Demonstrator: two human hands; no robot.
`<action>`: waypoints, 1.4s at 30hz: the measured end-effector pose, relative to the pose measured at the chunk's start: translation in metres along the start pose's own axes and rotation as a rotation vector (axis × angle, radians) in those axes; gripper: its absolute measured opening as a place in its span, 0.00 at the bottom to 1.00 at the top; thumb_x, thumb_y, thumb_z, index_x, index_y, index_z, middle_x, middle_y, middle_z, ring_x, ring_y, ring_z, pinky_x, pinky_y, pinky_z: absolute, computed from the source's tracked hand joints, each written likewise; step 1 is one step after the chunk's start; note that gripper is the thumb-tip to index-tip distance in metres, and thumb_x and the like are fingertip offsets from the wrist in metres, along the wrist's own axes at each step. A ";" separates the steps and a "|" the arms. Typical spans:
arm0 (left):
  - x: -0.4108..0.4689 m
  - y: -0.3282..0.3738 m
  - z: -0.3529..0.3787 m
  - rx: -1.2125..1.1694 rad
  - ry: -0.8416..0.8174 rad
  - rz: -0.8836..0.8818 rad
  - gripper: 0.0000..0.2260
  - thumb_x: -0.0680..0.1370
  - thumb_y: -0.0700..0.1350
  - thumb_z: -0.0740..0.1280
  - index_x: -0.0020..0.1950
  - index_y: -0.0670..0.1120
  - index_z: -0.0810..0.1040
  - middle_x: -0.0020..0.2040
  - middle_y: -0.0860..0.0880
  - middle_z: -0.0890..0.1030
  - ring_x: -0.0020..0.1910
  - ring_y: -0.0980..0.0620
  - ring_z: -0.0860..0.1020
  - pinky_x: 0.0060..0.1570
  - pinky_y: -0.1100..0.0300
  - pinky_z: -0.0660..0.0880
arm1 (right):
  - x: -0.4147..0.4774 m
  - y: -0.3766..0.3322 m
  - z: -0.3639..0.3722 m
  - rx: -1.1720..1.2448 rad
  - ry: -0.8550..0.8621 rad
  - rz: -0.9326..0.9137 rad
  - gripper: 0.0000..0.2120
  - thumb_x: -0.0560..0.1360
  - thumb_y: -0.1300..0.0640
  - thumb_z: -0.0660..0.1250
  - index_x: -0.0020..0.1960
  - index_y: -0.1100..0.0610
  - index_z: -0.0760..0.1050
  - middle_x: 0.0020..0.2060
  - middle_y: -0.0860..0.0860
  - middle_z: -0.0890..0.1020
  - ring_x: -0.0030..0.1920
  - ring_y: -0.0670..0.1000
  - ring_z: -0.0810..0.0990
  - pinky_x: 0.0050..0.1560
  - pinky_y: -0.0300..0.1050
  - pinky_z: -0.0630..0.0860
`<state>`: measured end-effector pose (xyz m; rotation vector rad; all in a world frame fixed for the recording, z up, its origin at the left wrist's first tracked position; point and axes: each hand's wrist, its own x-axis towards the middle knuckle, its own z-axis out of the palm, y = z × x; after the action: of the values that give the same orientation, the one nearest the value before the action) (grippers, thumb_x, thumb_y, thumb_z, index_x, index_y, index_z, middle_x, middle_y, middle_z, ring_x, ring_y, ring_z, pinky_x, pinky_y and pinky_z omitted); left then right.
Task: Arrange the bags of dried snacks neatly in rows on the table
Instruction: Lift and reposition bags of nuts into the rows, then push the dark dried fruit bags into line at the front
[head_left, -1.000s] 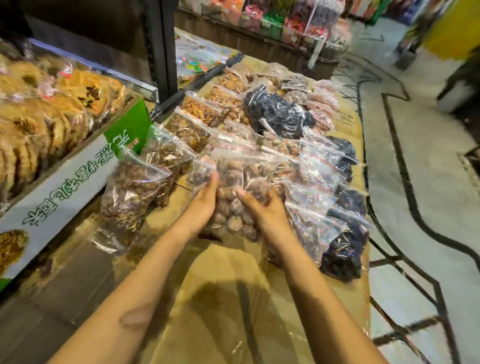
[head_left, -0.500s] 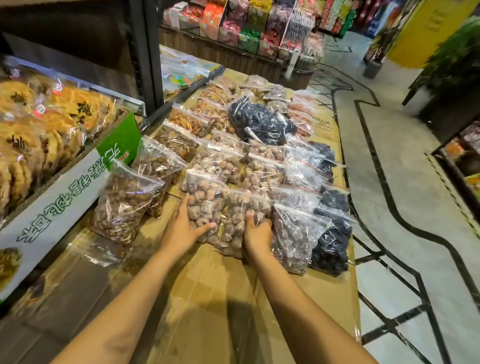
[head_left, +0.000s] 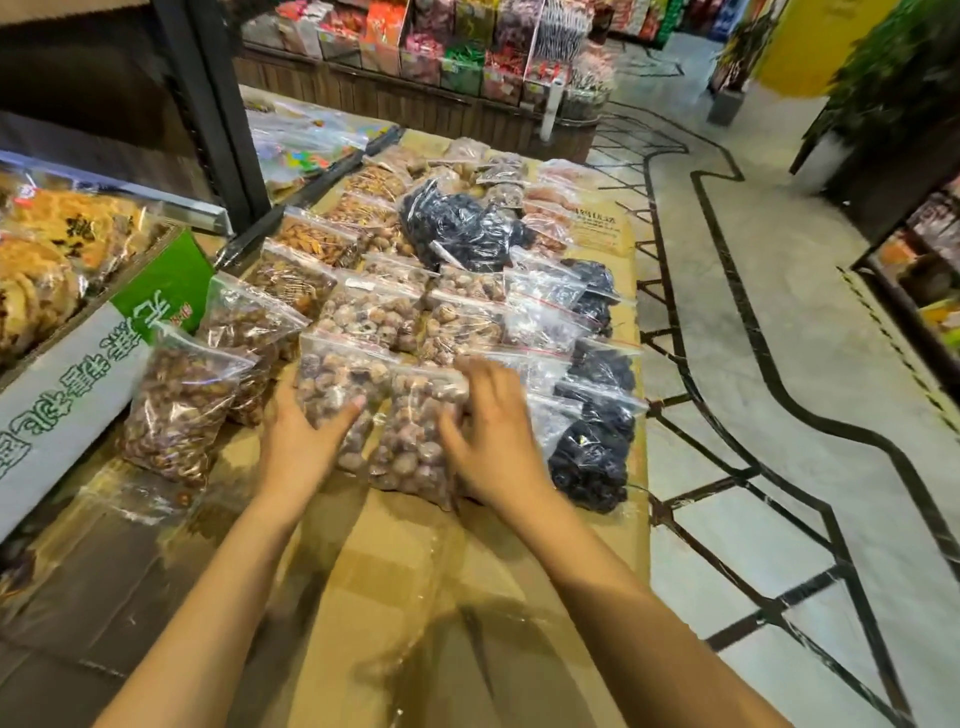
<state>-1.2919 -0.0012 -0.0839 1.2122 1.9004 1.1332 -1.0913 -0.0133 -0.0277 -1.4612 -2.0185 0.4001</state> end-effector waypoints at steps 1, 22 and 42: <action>-0.018 0.012 0.007 0.019 0.023 0.027 0.40 0.70 0.61 0.71 0.75 0.50 0.56 0.73 0.46 0.65 0.70 0.45 0.65 0.67 0.45 0.65 | 0.001 0.017 -0.018 -0.063 0.012 0.022 0.26 0.77 0.50 0.63 0.72 0.58 0.62 0.68 0.56 0.67 0.69 0.54 0.62 0.72 0.51 0.61; -0.055 0.150 0.209 0.613 0.126 0.077 0.41 0.73 0.68 0.59 0.77 0.50 0.46 0.78 0.42 0.45 0.76 0.39 0.44 0.73 0.40 0.47 | 0.079 0.251 -0.142 -0.222 -0.223 0.127 0.37 0.75 0.36 0.60 0.74 0.59 0.56 0.71 0.61 0.63 0.71 0.61 0.58 0.68 0.57 0.59; 0.175 0.252 0.380 0.561 0.334 -0.181 0.41 0.73 0.70 0.57 0.77 0.50 0.48 0.78 0.41 0.47 0.76 0.39 0.45 0.72 0.40 0.47 | 0.376 0.410 -0.165 -0.182 -0.396 -0.074 0.32 0.75 0.37 0.59 0.70 0.57 0.61 0.69 0.59 0.65 0.69 0.61 0.60 0.67 0.57 0.60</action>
<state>-0.9467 0.3405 -0.0370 1.1409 2.6437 0.7594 -0.7578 0.4618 -0.0212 -1.4987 -2.4703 0.5181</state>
